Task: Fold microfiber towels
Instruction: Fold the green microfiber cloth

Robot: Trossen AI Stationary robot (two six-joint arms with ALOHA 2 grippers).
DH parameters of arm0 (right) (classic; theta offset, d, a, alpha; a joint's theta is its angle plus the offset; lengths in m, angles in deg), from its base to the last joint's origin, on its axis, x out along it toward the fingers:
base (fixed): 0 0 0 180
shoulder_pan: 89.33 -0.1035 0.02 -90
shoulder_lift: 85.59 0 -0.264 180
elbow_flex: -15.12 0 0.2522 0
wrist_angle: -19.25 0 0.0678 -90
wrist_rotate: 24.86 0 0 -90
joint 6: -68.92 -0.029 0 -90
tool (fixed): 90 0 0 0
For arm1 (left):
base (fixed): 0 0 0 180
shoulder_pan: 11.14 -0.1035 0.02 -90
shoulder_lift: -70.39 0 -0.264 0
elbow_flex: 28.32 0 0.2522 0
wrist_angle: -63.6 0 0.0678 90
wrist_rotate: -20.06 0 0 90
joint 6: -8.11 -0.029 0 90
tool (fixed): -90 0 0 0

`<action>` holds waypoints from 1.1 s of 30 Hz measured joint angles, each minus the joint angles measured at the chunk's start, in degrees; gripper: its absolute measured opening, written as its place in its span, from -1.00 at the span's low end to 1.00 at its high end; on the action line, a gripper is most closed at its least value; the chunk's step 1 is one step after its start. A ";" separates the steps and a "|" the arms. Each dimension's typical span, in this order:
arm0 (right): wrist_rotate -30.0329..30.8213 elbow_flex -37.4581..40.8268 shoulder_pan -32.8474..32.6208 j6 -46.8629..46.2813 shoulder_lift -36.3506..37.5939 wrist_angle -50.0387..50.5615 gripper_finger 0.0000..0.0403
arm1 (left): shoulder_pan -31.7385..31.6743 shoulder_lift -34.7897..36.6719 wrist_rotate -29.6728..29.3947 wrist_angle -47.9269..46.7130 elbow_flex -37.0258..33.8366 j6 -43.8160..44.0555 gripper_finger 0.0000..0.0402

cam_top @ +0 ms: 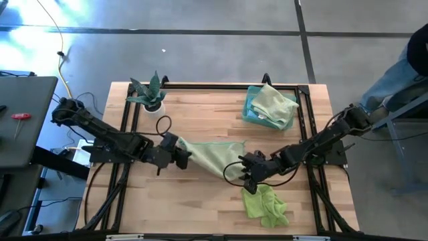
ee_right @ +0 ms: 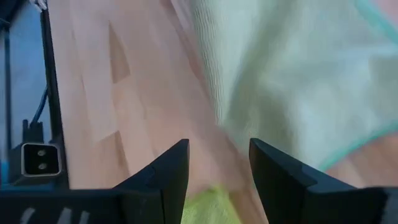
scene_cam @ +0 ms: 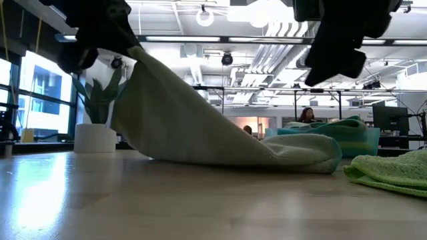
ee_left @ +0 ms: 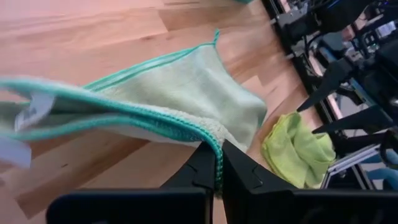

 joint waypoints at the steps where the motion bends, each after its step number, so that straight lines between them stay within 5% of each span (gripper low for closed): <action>1: 0.92 0.00 -0.02 0.76 0.00 -0.79 -0.22 | -0.39 0.00 0.15 0.18 0.00 -0.54 -1.00; 11: 8.40 -0.02 0.09 3.70 -1.96 -8.32 -0.22 | -1.80 0.02 1.74 0.45 0.04 -1.83 -1.00; 24: 16.94 0.00 -5.64 17.55 -14.25 -13.05 -0.22 | -2.93 0.20 1.55 0.48 0.04 -3.32 -1.00; 33: 16.63 0.00 -7.49 25.64 -17.07 -13.90 -0.22 | -5.81 0.20 6.93 0.62 0.04 -6.34 -1.00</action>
